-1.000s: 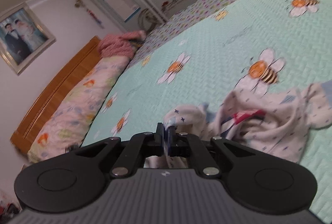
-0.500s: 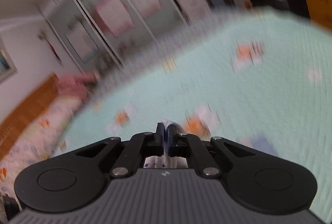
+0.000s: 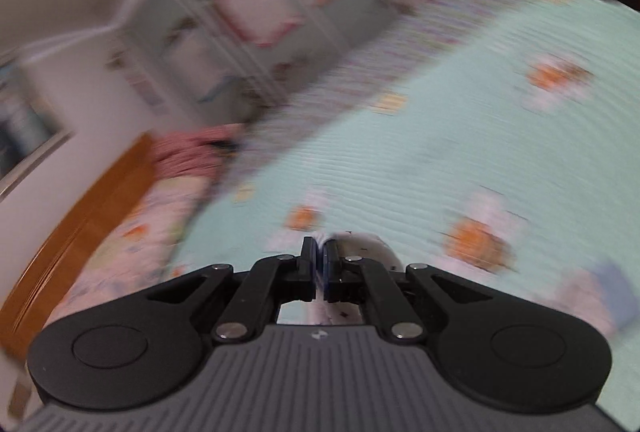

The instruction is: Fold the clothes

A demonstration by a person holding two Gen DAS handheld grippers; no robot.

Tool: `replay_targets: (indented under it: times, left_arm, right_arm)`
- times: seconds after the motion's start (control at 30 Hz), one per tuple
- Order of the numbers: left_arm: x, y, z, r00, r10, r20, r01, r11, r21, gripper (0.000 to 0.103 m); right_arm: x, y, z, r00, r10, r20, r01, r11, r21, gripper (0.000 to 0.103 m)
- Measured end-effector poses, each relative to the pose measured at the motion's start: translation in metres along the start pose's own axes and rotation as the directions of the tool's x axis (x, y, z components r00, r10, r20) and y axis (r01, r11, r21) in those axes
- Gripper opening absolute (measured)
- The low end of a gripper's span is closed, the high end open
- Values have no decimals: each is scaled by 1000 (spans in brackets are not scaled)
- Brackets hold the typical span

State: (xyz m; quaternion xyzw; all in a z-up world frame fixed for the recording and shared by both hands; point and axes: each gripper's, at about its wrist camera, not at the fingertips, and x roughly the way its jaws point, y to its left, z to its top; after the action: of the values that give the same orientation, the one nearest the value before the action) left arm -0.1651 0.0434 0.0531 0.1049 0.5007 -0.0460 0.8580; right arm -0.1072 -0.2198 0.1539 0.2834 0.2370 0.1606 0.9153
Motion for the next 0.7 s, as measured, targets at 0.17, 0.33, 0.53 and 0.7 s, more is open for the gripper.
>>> replay_targets:
  times: [0.17, 0.33, 0.53, 0.7]
  left_arm:
    - [2, 8, -2, 1000, 17, -16, -18, 1000, -20, 7]
    - [2, 9, -1, 1000, 12, -20, -13, 1000, -22, 7]
    - [8, 7, -1, 999, 9, -37, -10, 1000, -22, 7]
    - [9, 5, -1, 999, 11, -45, -12, 1000, -20, 7]
  right_arm:
    - [48, 52, -21, 982, 105, -160, -135, 972, -193, 4]
    - [73, 47, -57, 941, -10, -339, -73, 970, -231, 27]
    - [27, 21, -62, 964, -33, -265, -23, 978, -206, 51]
    - [22, -16, -68, 955, -118, -271, 80, 986, -145, 64]
